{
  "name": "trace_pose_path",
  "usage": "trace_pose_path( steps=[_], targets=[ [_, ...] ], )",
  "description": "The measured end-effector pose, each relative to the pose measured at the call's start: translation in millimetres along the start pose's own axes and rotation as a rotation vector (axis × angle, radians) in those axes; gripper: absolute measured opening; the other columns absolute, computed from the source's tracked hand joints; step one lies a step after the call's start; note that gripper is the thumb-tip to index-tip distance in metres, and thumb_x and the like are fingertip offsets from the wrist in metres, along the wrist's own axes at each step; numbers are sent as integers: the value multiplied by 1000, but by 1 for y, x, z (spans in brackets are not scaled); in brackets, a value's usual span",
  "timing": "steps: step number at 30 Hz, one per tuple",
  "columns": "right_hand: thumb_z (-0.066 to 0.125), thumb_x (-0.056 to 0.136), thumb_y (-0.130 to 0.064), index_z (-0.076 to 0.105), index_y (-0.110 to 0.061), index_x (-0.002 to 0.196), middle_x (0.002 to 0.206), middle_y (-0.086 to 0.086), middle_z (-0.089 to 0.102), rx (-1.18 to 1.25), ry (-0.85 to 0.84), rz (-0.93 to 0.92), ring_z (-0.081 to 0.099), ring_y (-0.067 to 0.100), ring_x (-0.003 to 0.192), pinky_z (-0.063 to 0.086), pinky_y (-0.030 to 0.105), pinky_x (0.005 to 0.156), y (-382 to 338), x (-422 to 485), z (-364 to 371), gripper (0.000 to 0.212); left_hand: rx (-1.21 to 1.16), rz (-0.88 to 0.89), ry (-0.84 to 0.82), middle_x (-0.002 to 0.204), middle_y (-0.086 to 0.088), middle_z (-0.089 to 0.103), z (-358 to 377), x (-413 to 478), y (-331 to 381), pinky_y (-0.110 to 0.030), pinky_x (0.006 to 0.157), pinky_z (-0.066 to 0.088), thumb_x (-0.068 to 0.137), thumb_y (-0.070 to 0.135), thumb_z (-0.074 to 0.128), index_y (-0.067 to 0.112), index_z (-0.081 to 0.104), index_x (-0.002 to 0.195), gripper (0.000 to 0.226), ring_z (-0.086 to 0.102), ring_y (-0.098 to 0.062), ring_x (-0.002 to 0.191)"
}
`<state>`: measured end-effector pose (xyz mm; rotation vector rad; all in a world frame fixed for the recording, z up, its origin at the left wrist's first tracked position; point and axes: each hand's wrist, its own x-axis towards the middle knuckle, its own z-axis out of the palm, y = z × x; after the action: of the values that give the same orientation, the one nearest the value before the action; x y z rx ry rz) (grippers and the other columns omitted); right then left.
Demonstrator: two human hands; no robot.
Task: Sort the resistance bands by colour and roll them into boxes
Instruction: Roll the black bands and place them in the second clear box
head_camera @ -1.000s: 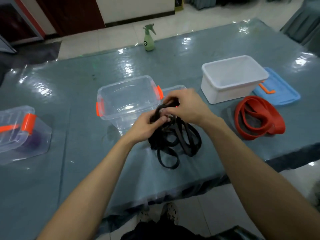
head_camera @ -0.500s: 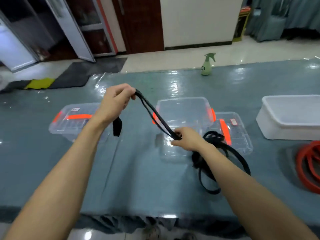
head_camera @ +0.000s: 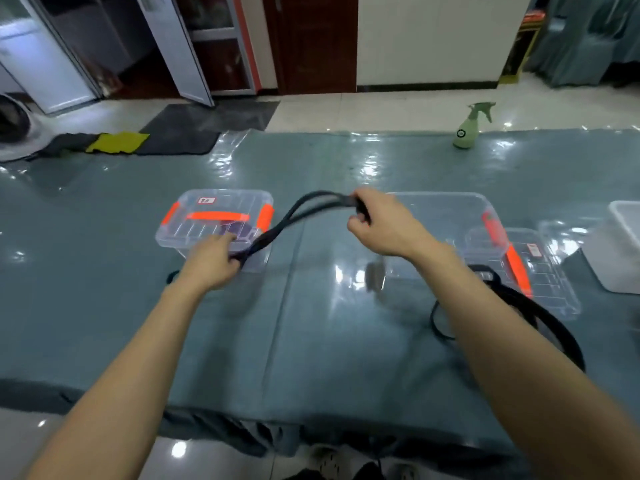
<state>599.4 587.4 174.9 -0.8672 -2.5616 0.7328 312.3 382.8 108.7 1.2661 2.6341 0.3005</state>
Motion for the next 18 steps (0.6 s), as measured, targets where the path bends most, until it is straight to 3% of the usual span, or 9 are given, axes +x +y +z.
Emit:
trace_pose_path(
  steps=[2,4,6,8,10,13,16,18],
  targets=[
    [58,98,-15,72,-14,115,100,4,70,-54,-121,12,63,27,91,43,42,81,-8,-3,30,22,-175,130,-126,162,-9,50,29,-9,12,-48,115,49,86,15,80,19,42,164,88,55,-32,142],
    [60,100,-13,74,-14,123,113,8,75,-58,-232,59,67,30,105,42,38,90,-5,-11,64,27,-390,252,-281,167,8,42,57,-13,32,-33,123,38,78,17,91,29,30,170,110,45,-12,150],
    [68,99,-14,73,-14,130,118,8,77,-18,-285,115,68,28,109,50,36,94,2,-24,93,32,-500,313,-409,153,15,58,84,-11,49,-24,118,38,82,21,92,32,45,161,92,52,-1,142],
    [73,95,-18,71,-17,133,112,3,77,32,-286,177,69,24,103,55,37,95,13,-36,118,38,-529,338,-507,115,14,78,104,-7,55,-32,103,54,93,22,85,26,71,130,40,71,-2,109],
    [75,92,-21,68,-20,134,107,-3,74,28,-304,227,67,19,97,57,38,93,28,-49,136,42,-432,374,-510,81,19,69,114,-7,49,-35,80,54,100,28,73,28,74,100,2,63,-1,75],
    [73,89,-26,63,-22,128,116,0,69,-182,-464,283,66,25,111,53,43,100,56,-73,158,41,-364,314,-436,73,16,67,116,-5,27,-32,70,49,102,32,60,32,62,81,21,62,-4,68],
    [62,99,-25,53,-21,143,138,5,60,-444,-537,332,51,29,136,27,59,124,84,-96,177,45,-436,228,-413,79,10,79,107,-3,-1,-34,67,56,106,30,51,27,56,90,18,74,-13,69],
    [55,105,-26,53,-19,144,142,7,58,-468,-509,393,49,31,139,23,60,126,96,-103,183,40,-421,222,-343,77,11,78,102,-2,-21,-33,62,55,108,35,56,32,55,96,13,71,-12,64]
  ],
)
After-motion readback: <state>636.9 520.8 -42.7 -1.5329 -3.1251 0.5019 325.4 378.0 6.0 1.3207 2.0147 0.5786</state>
